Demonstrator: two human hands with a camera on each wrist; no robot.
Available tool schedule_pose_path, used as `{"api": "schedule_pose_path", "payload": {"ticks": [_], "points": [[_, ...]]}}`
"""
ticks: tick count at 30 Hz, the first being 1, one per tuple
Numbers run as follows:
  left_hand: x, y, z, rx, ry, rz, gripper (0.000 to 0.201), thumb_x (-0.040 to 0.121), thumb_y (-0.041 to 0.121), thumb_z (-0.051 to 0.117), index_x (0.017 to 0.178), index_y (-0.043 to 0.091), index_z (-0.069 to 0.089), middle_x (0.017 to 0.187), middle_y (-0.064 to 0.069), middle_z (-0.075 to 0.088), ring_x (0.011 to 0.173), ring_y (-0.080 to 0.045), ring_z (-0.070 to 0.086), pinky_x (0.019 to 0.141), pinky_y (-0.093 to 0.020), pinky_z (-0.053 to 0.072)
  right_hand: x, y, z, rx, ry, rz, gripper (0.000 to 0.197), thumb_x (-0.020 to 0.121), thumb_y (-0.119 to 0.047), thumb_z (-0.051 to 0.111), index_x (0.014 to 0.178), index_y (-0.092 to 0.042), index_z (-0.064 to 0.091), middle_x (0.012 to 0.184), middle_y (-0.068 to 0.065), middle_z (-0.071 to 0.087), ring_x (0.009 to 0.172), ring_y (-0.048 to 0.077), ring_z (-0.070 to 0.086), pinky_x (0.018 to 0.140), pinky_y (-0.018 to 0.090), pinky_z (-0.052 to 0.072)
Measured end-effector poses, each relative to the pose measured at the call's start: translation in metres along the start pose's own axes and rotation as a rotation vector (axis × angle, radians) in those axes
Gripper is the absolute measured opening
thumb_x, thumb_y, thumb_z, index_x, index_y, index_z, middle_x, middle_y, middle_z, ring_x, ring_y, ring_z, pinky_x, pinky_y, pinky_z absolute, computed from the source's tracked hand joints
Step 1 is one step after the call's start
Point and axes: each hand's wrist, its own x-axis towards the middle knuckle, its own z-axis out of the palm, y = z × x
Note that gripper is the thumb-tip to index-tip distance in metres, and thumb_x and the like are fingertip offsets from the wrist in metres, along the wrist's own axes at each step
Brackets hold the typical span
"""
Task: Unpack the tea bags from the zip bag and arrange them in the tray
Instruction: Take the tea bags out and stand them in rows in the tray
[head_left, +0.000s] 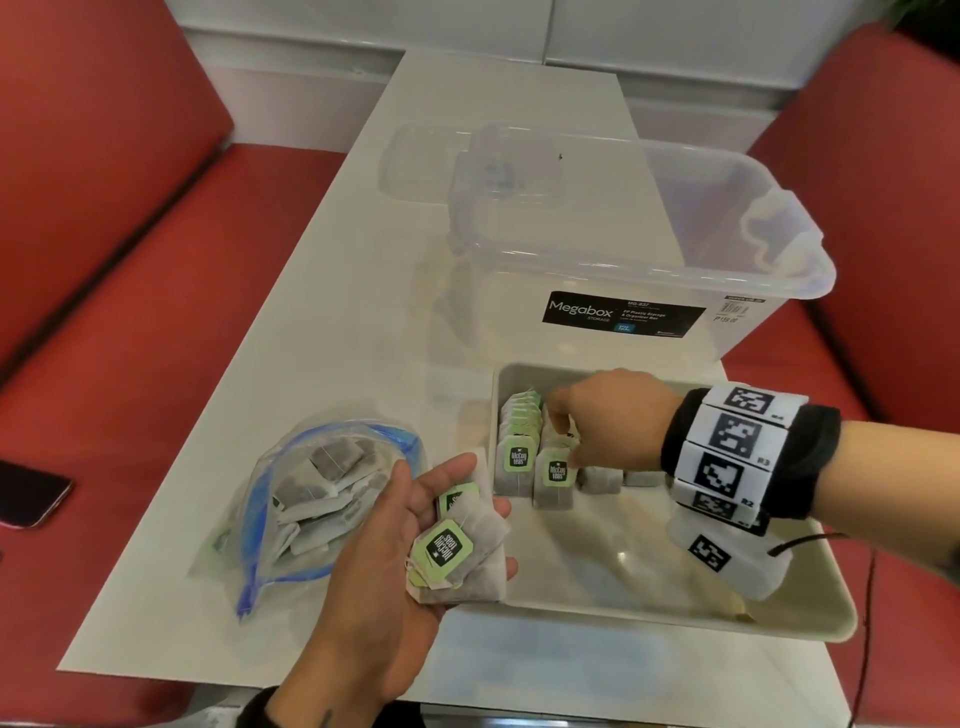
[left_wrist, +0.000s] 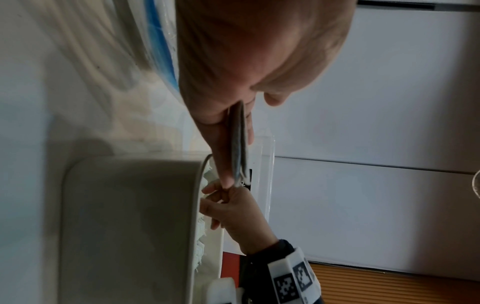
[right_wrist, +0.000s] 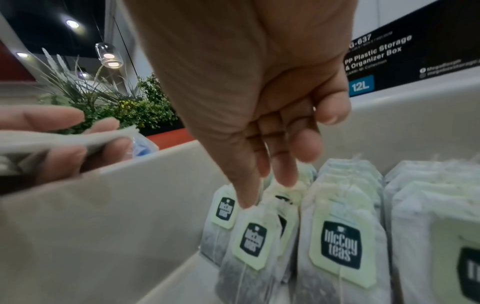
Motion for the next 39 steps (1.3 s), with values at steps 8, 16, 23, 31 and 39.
{"api": "schedule_pose_path", "payload": {"ticks": [8, 16, 23, 31, 39], "points": [[0.001, -0.001, -0.003, 0.026, -0.011, -0.005, 0.054, 0.076, 0.048, 0.040, 0.107, 0.013, 0.066, 0.097, -0.009, 0.073, 0.090, -0.021, 0.070, 0.053, -0.032, 0.056, -0.015, -0.007, 0.006, 0.121, -0.447, -0.244, 0.036, 0.092, -0.017, 0.050, 0.126, -0.030, 0.058, 0.104, -0.010, 0.063, 0.074, 0.012, 0.056, 0.061, 0.015, 0.040], [0.003, -0.001, -0.006, 0.031, -0.033, -0.010, 0.055, 0.076, 0.048, 0.040, 0.110, 0.013, 0.065, 0.098, -0.007, 0.073, 0.097, -0.025, 0.068, 0.063, -0.041, 0.060, 0.005, -0.011, 0.015, -0.063, -0.530, -0.260, 0.038, 0.093, -0.014, 0.046, 0.130, -0.020, 0.052, 0.114, 0.004, 0.065, 0.090, 0.022, 0.062, 0.074, 0.026, 0.048], [0.003, -0.001, -0.008, 0.053, -0.046, -0.011, 0.054, 0.076, 0.048, 0.040, 0.109, 0.013, 0.065, 0.095, -0.007, 0.074, 0.094, -0.023, 0.069, 0.062, -0.040, 0.059, 0.004, -0.008, 0.017, -0.057, -0.473, -0.264, 0.047, 0.093, -0.015, 0.051, 0.138, -0.022, 0.045, 0.129, -0.002, 0.057, 0.116, 0.020, 0.052, 0.094, 0.027, 0.039], [0.002, 0.001, -0.005, 0.043, -0.028, 0.034, 0.037, 0.079, 0.019, 0.049, 0.111, 0.013, 0.066, 0.102, -0.007, 0.072, 0.096, -0.026, 0.068, 0.059, -0.041, 0.059, -0.010, -0.006, 0.000, 0.078, -0.337, -0.211, 0.030, 0.091, -0.025, 0.057, 0.121, -0.026, 0.060, 0.114, -0.007, 0.063, 0.100, 0.013, 0.055, 0.080, 0.019, 0.036], [0.004, -0.001, 0.005, -0.004, -0.013, 0.023, 0.055, 0.094, 0.048, 0.027, 0.121, 0.011, 0.058, 0.113, -0.011, 0.068, 0.100, -0.031, 0.065, 0.090, -0.059, 0.047, -0.054, -0.040, -0.036, 0.578, 0.244, -0.454, 0.011, 0.082, -0.028, 0.070, 0.093, -0.023, 0.070, 0.083, -0.014, 0.058, 0.070, -0.006, 0.051, 0.067, 0.013, 0.039]]}}
